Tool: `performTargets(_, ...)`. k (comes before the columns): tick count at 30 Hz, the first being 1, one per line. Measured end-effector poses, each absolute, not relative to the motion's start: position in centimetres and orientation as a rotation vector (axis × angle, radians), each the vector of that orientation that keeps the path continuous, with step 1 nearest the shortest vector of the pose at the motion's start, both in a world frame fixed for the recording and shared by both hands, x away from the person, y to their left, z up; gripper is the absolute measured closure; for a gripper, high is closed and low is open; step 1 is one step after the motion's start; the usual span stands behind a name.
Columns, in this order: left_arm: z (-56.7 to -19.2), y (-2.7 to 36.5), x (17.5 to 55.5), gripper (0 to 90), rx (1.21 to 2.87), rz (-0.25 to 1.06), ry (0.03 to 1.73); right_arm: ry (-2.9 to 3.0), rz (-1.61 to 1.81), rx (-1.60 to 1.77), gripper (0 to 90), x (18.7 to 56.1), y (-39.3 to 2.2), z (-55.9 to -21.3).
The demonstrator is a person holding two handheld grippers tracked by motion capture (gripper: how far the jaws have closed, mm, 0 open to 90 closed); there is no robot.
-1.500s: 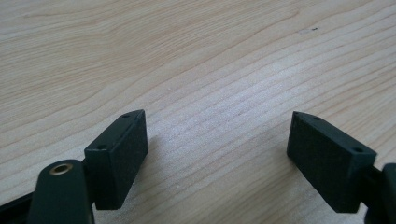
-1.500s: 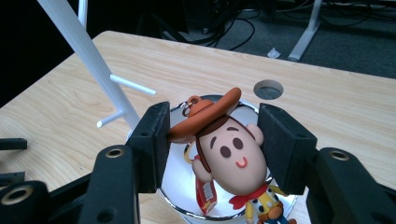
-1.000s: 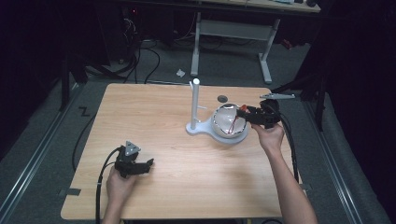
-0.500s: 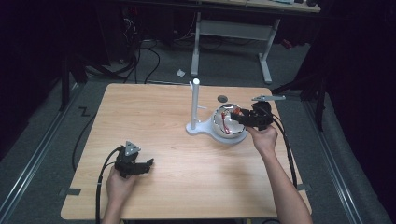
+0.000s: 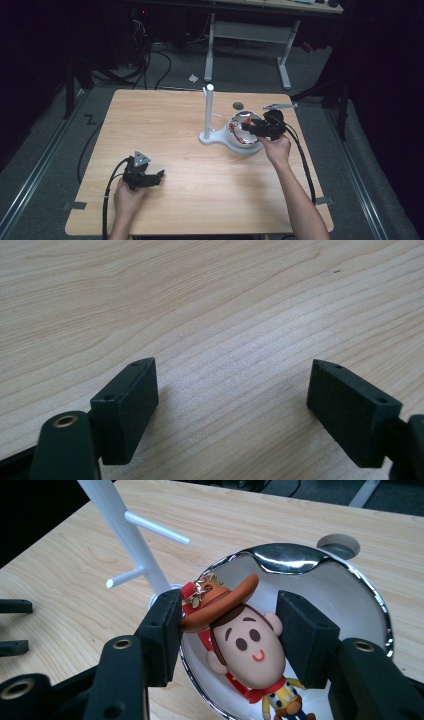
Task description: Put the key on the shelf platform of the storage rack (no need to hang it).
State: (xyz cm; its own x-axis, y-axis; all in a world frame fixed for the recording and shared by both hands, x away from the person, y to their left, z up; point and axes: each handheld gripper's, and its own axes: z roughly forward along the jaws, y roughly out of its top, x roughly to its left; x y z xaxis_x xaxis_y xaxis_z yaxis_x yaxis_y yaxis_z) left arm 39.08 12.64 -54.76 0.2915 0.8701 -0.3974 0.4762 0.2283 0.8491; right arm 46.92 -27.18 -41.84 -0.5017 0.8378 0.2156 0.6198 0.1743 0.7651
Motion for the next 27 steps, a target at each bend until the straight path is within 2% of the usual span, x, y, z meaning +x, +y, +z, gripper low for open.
performTargets(27, -54.8, 12.6, 39.1, 20.9, 1.409, 0.432, 1.347, 2.214, 1.142, 1.445, 45.8, 48.5, -26.1, -44.2)
